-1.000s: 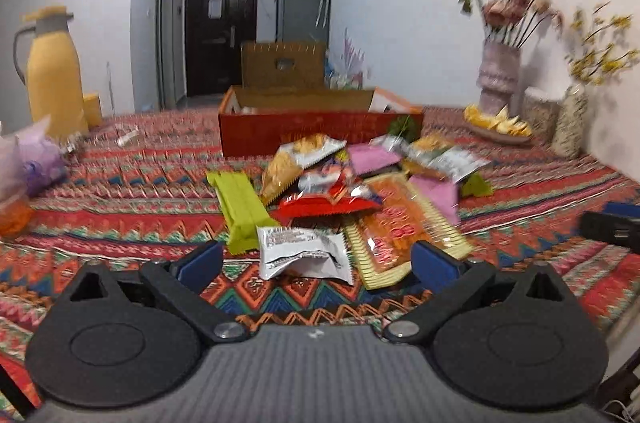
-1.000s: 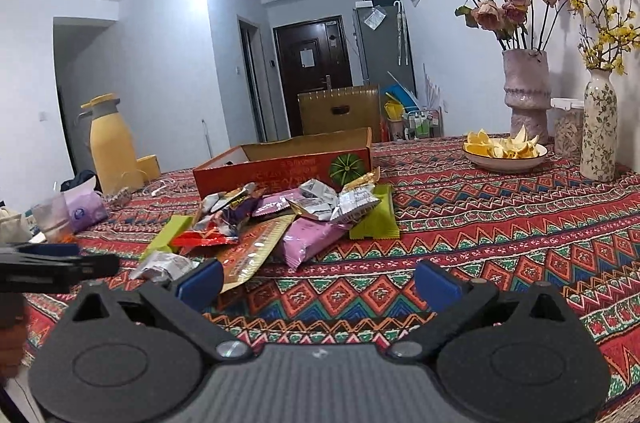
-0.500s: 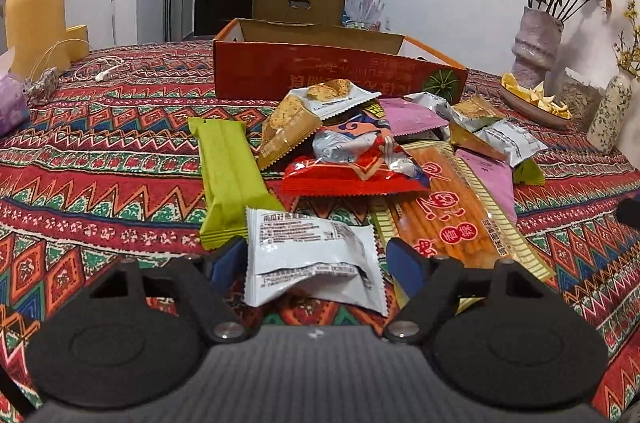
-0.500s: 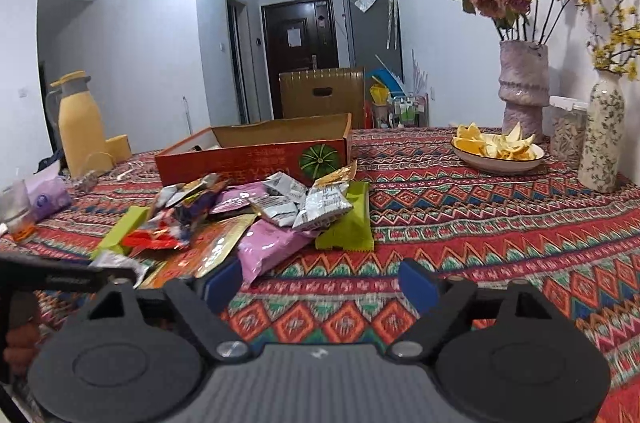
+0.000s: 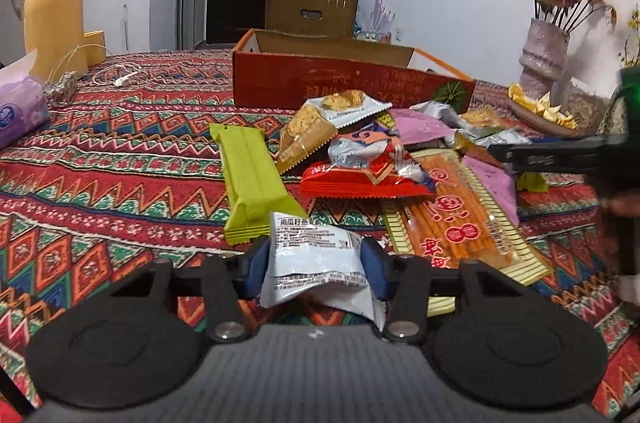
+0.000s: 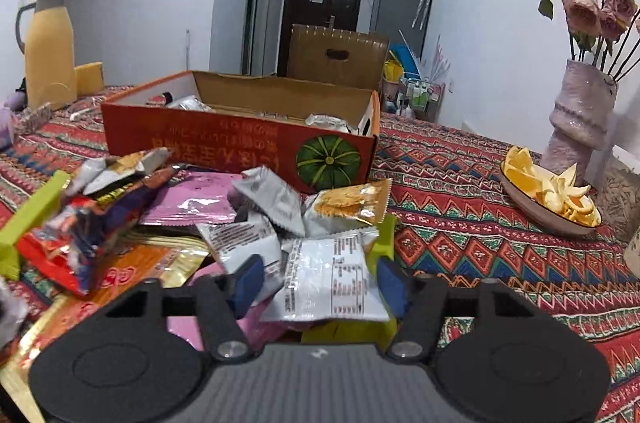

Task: Organize snacks
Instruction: 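Lift the white packet with the right tool and carry it into the box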

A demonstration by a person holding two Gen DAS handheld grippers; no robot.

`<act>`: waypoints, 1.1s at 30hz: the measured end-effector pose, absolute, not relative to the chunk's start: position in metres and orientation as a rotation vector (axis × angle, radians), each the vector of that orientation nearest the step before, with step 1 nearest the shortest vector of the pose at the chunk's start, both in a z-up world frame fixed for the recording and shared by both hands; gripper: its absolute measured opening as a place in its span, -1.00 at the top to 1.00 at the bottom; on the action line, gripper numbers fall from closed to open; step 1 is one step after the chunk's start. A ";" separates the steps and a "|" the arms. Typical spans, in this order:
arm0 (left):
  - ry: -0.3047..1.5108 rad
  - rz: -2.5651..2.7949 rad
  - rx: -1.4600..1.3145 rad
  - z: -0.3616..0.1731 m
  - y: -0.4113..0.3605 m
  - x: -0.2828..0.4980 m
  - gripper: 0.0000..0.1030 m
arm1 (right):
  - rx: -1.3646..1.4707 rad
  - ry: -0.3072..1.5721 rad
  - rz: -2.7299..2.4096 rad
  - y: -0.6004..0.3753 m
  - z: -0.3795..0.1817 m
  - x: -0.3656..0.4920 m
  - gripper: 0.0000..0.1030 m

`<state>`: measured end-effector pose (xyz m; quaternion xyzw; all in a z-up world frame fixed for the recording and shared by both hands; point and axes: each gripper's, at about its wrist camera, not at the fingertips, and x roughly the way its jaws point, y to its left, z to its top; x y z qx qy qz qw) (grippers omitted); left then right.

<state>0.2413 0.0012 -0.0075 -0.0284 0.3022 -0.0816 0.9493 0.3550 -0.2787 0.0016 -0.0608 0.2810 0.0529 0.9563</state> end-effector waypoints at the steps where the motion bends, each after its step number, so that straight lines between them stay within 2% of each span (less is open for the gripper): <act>1: 0.609 -0.168 -0.060 -0.005 0.002 0.237 0.05 | -0.130 0.575 0.102 -0.278 0.000 0.357 0.02; 3: 0.598 -0.174 -0.066 0.001 0.004 0.229 0.05 | -0.120 0.578 0.094 -0.282 -0.001 0.356 0.11; 7: 0.574 -0.170 -0.071 0.012 0.005 0.210 0.06 | -0.079 0.567 0.087 -0.292 0.003 0.335 0.12; 10: 0.554 -0.163 -0.069 0.021 0.006 0.195 0.06 | -0.051 0.555 0.093 -0.298 0.006 0.298 0.13; 15: 0.538 -0.145 -0.071 0.031 0.007 0.172 0.06 | 0.151 0.589 0.185 -0.315 0.008 0.224 0.12; 20: 0.517 -0.161 -0.070 0.040 0.003 0.152 0.06 | 0.100 0.557 0.235 -0.303 0.017 0.162 0.13; 33: 0.463 -0.188 -0.059 0.058 -0.005 0.131 0.06 | 0.088 0.519 0.241 -0.301 0.025 0.141 0.13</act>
